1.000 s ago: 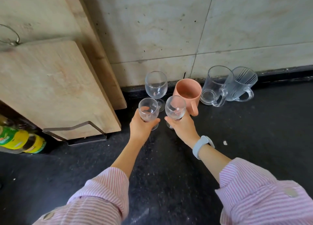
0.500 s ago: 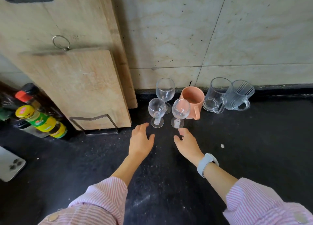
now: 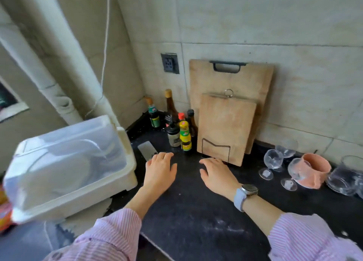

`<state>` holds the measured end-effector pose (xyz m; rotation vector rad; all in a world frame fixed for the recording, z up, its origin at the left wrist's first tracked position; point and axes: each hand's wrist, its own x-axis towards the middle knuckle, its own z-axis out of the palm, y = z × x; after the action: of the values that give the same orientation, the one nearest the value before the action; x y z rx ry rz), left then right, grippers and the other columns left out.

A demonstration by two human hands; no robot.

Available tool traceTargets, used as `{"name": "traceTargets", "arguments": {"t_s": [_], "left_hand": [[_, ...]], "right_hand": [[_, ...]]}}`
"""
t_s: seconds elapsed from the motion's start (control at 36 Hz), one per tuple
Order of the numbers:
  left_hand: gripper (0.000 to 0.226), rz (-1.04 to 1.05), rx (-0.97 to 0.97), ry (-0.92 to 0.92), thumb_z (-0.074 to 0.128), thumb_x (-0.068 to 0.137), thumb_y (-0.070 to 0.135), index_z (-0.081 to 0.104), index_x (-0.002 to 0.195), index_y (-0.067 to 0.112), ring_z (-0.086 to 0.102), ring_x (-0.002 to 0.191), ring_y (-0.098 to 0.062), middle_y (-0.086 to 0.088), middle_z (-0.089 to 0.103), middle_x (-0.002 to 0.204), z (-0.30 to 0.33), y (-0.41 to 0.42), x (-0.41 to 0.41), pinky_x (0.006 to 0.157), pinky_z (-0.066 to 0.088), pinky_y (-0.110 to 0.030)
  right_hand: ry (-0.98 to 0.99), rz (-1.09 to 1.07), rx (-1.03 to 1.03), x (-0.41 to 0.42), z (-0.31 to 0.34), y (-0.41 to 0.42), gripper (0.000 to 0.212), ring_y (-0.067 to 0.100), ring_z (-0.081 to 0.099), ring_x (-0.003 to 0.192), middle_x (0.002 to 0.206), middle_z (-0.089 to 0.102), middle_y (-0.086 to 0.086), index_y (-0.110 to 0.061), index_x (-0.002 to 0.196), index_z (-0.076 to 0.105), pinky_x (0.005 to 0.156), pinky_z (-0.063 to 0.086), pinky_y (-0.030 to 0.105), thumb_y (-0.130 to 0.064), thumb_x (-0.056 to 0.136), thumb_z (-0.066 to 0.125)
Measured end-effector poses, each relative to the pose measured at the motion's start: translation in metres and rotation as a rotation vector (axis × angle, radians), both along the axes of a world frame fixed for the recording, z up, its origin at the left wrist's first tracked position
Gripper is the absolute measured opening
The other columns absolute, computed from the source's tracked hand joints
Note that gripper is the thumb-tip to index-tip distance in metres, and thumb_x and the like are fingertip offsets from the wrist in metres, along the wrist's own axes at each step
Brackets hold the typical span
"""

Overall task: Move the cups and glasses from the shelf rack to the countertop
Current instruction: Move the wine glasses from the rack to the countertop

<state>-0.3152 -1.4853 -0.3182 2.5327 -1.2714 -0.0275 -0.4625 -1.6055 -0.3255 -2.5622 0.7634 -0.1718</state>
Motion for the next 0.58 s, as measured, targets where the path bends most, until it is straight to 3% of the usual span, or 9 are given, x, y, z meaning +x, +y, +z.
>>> {"name": "traceTargets", "arguments": {"t_s": [0.25, 0.42, 0.58], "left_hand": [[0.037, 0.421, -0.052, -0.111, 0.046, 0.091, 0.034, 0.048, 0.127, 0.022, 0.046, 0.122, -0.024, -0.002, 0.054, 0.129, 0.054, 0.297, 0.021, 0.098, 0.032, -0.036], [0.040, 0.743, 0.024, -0.168, 0.045, 0.091, 0.036, 0.048, 0.127, 0.021, 0.049, 0.120, -0.023, -0.002, 0.054, 0.129, 0.071, 0.521, -0.015, 0.097, 0.037, -0.036], [0.037, 0.999, -0.119, -0.144, 0.051, 0.090, 0.027, 0.054, 0.123, 0.010, 0.054, 0.114, -0.031, -0.012, 0.059, 0.121, 0.082, 0.693, -0.071, 0.097, 0.041, -0.042]], "right_hand": [[-0.152, 0.382, -0.040, 0.088, 0.052, 0.245, 0.033, 0.034, 0.048, 0.115, 0.122, 0.057, 0.011, -0.010, 0.120, 0.052, 0.092, 0.040, 0.042, -0.026, 0.094, 0.038], [-0.168, 0.731, -0.010, 0.114, 0.066, 0.453, 0.033, 0.028, 0.045, 0.122, 0.128, 0.054, 0.009, -0.013, 0.121, 0.050, 0.098, 0.037, 0.038, -0.027, 0.094, 0.038], [-0.259, 1.013, 0.017, 0.114, 0.083, 0.620, 0.034, 0.025, 0.047, 0.121, 0.125, 0.057, 0.006, -0.014, 0.121, 0.054, 0.100, 0.033, 0.033, -0.025, 0.093, 0.040]]}}
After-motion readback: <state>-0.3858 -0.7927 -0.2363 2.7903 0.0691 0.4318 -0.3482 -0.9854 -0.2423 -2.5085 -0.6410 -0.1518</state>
